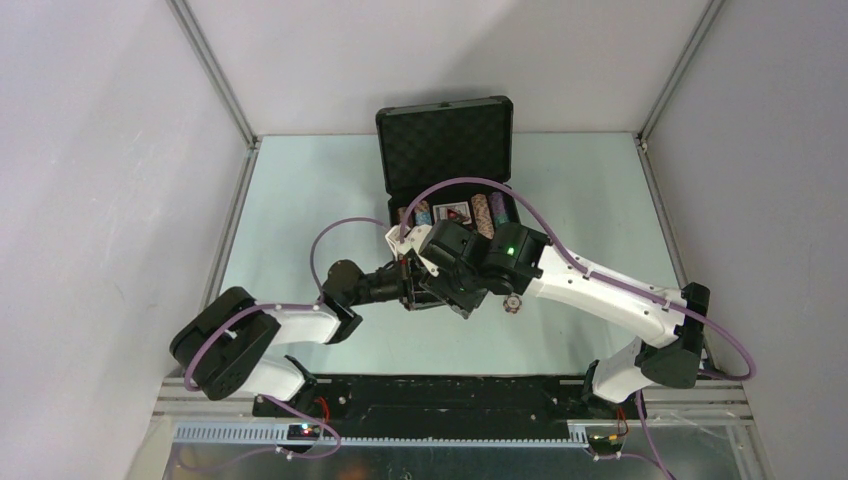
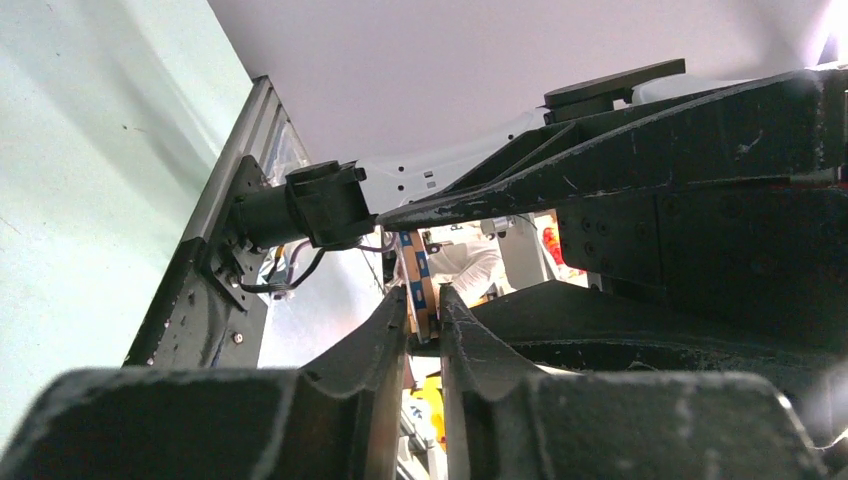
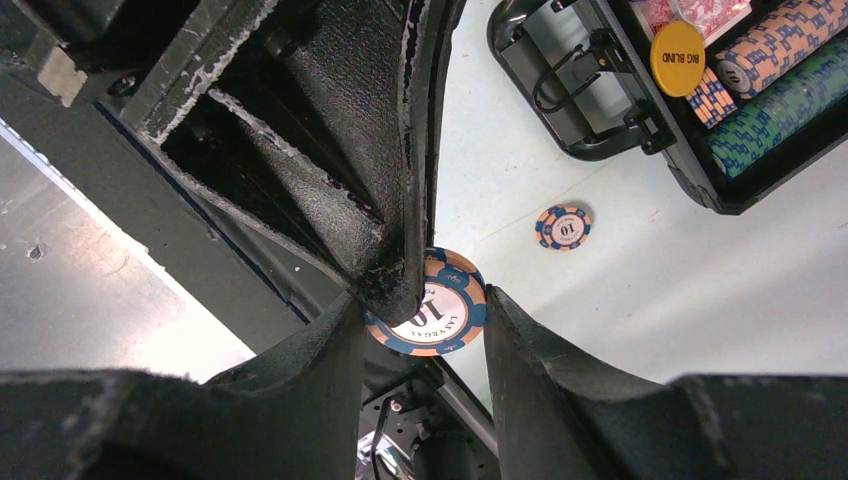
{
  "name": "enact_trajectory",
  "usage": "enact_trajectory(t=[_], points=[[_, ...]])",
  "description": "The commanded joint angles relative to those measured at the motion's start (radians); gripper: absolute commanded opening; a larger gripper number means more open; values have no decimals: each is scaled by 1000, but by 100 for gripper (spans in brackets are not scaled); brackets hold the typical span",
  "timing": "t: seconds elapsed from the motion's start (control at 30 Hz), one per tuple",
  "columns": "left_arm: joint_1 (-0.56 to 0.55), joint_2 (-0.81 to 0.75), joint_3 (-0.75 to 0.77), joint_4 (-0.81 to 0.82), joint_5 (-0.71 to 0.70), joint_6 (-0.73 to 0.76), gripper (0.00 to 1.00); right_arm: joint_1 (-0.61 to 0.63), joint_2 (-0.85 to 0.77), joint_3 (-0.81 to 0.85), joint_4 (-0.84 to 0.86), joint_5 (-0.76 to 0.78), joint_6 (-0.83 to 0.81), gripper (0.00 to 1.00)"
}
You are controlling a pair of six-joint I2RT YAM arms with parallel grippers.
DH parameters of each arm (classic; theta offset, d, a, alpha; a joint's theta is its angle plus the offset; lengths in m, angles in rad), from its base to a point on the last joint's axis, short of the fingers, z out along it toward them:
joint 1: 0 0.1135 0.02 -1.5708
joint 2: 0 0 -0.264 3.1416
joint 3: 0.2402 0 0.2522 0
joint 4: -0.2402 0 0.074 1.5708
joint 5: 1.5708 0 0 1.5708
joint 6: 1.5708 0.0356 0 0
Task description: Pack up texas hold em set
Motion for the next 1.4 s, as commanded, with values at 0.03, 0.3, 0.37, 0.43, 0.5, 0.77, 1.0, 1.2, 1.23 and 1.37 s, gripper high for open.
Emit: enact_trajectory(t=[0.03, 0.3, 0.37, 0.43, 0.5, 0.77, 1.0, 1.2, 1.23, 1.37], points=[[-20, 5, 12, 42, 43, -3, 17, -1, -34, 42, 59, 23, -12, 0], [-24, 6, 20, 42, 45, -5, 4, -2, -48, 26, 76, 20, -9, 0], [-26, 10, 21, 42, 43, -2, 0, -1, -54, 23, 83, 15, -10, 0], [-26, 6, 19, 42, 36, 7, 0, -1, -59, 21, 85, 14, -9, 1], [-26, -2, 19, 41, 30, 12, 0, -2, -61, 16, 88, 6, -9, 8], [-26, 0, 21, 41, -3, 25, 0, -2, -130, -45, 174, -33, 25, 72], [-26, 8, 52, 42, -19, 31, 0, -45, -233, -116, 264, -87, 95, 89], [-22, -21, 63, 25, -70, 73, 0, -248, -443, -316, 477, -225, 312, 79], [-22, -36, 64, 16, -85, 92, 0, -312, -473, -356, 509, -258, 340, 77], [-17, -101, 76, -86, -133, 174, 0, -444, -644, -539, 674, -452, 492, 67]])
